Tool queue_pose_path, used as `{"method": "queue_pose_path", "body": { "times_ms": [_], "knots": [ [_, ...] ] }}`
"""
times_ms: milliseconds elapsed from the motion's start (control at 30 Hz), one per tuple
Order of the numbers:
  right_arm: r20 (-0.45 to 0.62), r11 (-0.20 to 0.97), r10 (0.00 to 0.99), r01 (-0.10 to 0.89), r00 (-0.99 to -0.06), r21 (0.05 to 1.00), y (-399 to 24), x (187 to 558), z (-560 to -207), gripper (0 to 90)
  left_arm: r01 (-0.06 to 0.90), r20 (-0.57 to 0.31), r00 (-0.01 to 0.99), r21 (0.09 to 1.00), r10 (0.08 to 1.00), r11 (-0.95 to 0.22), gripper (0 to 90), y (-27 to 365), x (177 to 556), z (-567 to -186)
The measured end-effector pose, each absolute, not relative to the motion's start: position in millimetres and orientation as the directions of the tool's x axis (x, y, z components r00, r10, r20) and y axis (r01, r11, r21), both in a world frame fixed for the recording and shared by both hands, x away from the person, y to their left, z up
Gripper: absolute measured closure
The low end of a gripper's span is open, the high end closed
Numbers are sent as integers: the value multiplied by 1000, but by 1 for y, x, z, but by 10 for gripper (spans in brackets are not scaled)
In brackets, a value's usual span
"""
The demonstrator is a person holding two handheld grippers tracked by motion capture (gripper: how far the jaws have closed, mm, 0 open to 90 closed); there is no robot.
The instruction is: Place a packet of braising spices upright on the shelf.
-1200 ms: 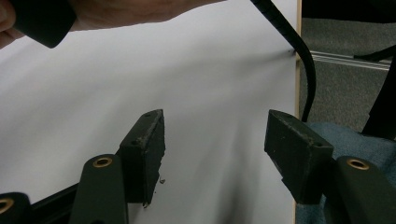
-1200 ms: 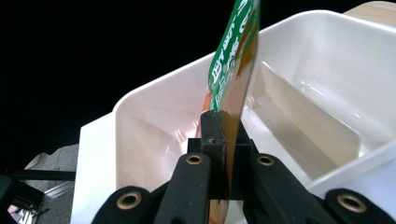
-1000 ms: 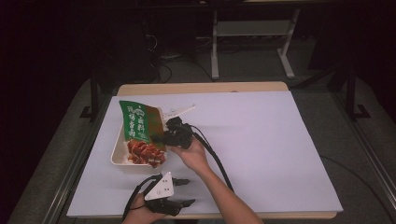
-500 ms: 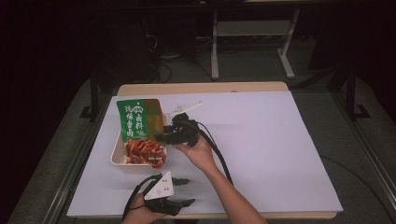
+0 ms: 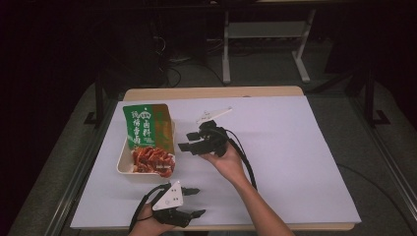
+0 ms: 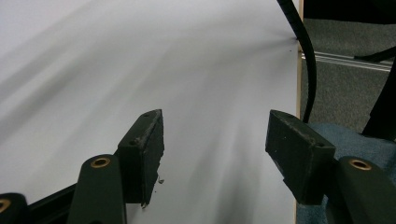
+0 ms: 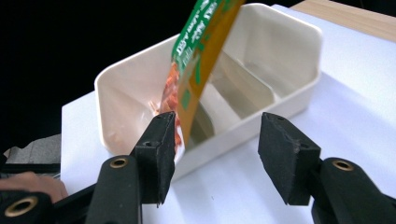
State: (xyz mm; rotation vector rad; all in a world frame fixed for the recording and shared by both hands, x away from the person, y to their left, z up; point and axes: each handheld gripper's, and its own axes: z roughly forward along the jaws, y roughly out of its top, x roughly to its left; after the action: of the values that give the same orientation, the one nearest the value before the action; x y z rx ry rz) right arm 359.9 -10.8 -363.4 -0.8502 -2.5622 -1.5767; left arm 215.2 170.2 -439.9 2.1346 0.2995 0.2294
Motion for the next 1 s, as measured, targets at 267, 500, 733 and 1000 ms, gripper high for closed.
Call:
{"method": "queue_pose_path", "body": {
  "times_ms": [267, 500, 733, 1000],
  "knots": [
    [287, 339, 461, 465, -840, 818, -37, 354, -364, 432, 136, 39, 952, 837, 304, -531, 367, 170, 215, -440],
    [272, 341, 474, 459, -838, 820, -55, 348, -366, 414, 136, 42, 949, 838, 311, -528, 365, 170, 216, -440],
    [272, 347, 495, 475, -825, 809, -73, 340, -373, 403, 141, 37, 948, 841, 316, -522, 363, 171, 217, -441],
    [286, 332, 521, 500, -804, 800, -95, 331, -382, 390, 145, 34, 948, 840, 316, -523, 358, 170, 217, -441]
  ]
}}
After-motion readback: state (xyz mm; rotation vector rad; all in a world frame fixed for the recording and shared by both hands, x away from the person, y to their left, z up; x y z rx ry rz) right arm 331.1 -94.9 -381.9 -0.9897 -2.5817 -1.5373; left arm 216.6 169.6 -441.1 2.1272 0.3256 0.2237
